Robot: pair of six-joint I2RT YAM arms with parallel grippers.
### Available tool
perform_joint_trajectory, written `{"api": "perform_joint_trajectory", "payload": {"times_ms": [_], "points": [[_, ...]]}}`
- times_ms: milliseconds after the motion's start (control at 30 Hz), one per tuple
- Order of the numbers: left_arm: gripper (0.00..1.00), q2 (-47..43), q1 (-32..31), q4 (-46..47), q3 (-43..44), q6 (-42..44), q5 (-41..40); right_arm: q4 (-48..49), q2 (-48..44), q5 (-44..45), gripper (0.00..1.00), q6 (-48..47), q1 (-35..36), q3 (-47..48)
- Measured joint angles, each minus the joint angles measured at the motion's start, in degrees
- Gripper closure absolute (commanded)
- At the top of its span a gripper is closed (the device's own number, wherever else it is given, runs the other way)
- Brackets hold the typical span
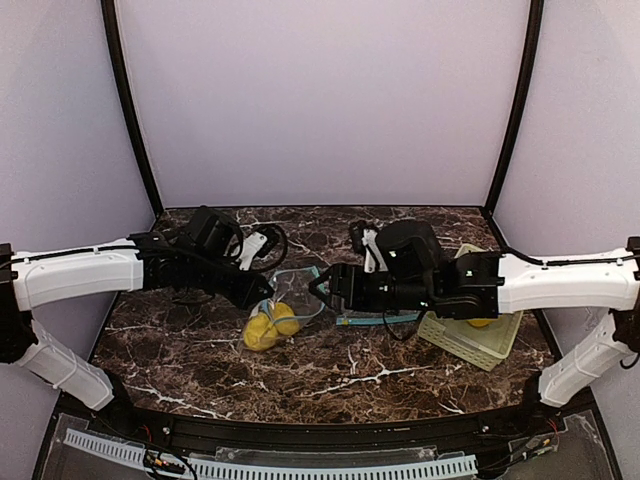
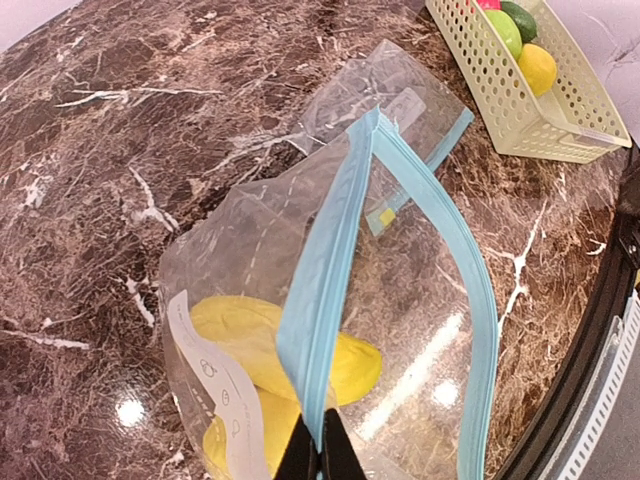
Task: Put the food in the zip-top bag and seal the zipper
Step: Pick up the fake fruit from the bin.
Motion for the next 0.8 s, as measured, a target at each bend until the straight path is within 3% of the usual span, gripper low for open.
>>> {"api": "perform_joint_trajectory", "payload": {"times_ms": [367, 533, 800], "points": [[0.99, -2.9, 0.5, -0.2, 0.0, 0.1, -4.6, -15.2, -19.8, 13.0, 0.10, -4.4, -2.4, -7.5], [0.99, -2.9, 0.5, -0.2, 0.0, 0.1, -5.0, -24.1, -22.2, 17.0, 0.04, -3.9, -7.3, -9.4], [0.99, -2.9, 0.6, 0.0, -0.6, 0.1, -5.2, -33.0, -22.4, 17.9, 0.01, -4.9, -20.7, -11.2]]}}
